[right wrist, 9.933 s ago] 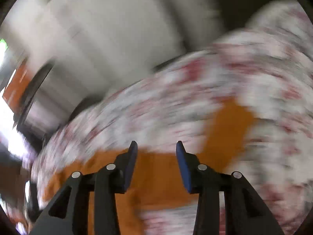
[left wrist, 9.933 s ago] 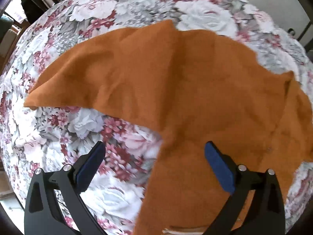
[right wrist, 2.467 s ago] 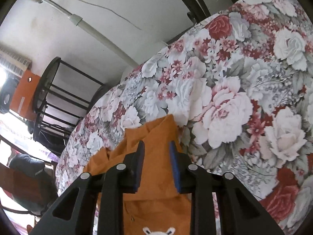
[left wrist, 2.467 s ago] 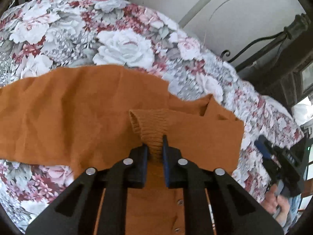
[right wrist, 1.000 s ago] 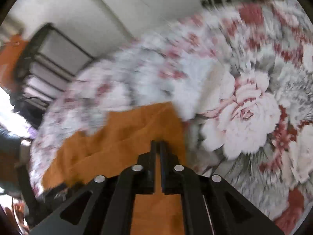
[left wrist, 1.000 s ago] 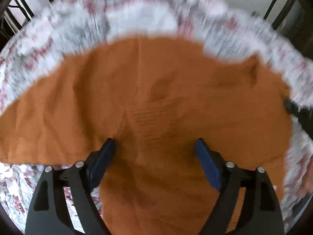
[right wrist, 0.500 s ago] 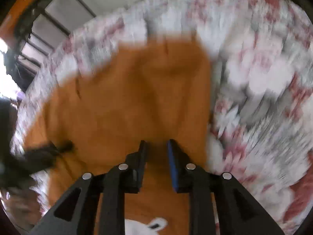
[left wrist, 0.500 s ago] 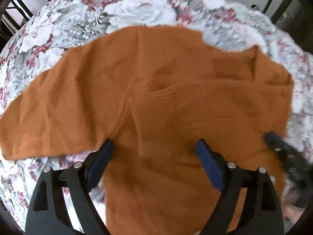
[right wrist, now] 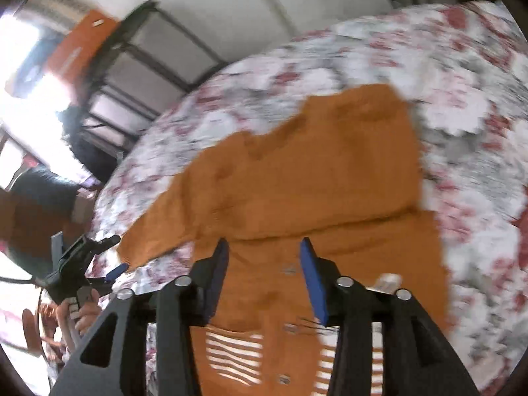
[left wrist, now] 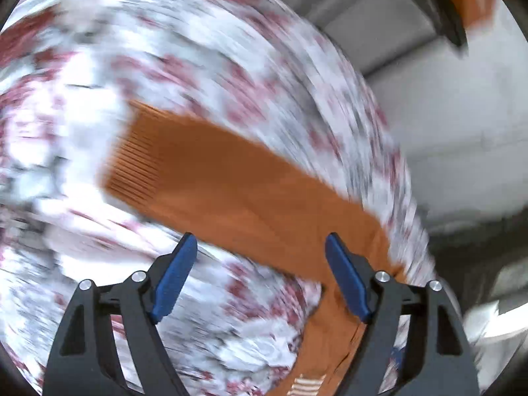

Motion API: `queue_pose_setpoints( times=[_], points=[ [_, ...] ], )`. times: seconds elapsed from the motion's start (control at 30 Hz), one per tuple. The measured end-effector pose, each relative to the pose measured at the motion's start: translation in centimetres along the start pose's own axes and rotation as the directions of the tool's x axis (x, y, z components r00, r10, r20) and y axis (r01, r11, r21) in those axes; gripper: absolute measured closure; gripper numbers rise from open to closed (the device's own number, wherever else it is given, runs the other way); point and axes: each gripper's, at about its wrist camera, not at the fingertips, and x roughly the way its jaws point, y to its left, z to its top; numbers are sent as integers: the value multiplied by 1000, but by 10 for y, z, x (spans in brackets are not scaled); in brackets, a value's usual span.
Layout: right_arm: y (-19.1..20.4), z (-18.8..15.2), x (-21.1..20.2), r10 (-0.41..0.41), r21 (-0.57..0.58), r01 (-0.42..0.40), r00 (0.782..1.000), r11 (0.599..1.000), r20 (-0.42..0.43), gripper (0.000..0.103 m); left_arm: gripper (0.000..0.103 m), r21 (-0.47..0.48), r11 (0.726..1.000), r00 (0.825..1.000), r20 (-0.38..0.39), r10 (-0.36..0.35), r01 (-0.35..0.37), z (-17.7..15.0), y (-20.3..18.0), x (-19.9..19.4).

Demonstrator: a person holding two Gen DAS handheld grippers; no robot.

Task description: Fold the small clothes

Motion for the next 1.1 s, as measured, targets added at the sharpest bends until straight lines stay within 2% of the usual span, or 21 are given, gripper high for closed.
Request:
queue_pose_setpoints(
  times=[0.07,0.13,0.23,0.3,0.4,0.5,0.6,0.73,0.97,1.0,1.07,1.1],
  points=[
    [17,0,16,43,1,-43,997,999,-65,56,28,-14,1000,1000,29,10,-10,9,22,-11],
    [24,3,15,76,-9,-77,995,997,-63,54,31,6,999,998,41,42,-42,21,34,-12],
    [25,1,11,26,-50,-28,999,998,-40,52,31,8,998,998,25,60,-60,33,49,-8],
    [20,1,18,18,-34,-20,998,999,-59,52,31,16,997,997,1,71,-71,36,57,-3],
    [13,1,26,33,8,-33,996,999,-77,52,31,62,993,994,1,105,-105,32,57,0],
    [15,1,29,22,-2,-23,997,1000,-73,52,32,95,987,992,18,128,-130,29,55,6],
    [17,0,29,19,-16,-21,997,1000,-75,52,32,85,987,991,22,133,-134,29,55,14],
    [15,2,29,18,-10,-19,997,1000,-74,52,32,117,978,985,42,167,-171,27,52,15],
    [19,4,23,28,-27,-30,998,999,-62,52,31,97,982,986,56,155,-160,35,61,21],
    [20,4,22,27,-31,-29,998,999,-60,52,33,119,976,983,56,174,-180,33,57,22],
    [21,5,20,26,-38,-28,998,999,-53,52,47,164,962,976,72,208,-217,30,48,21],
    [21,5,18,26,-38,-28,998,999,-50,52,68,199,952,972,77,222,-233,28,42,22]
  ],
)
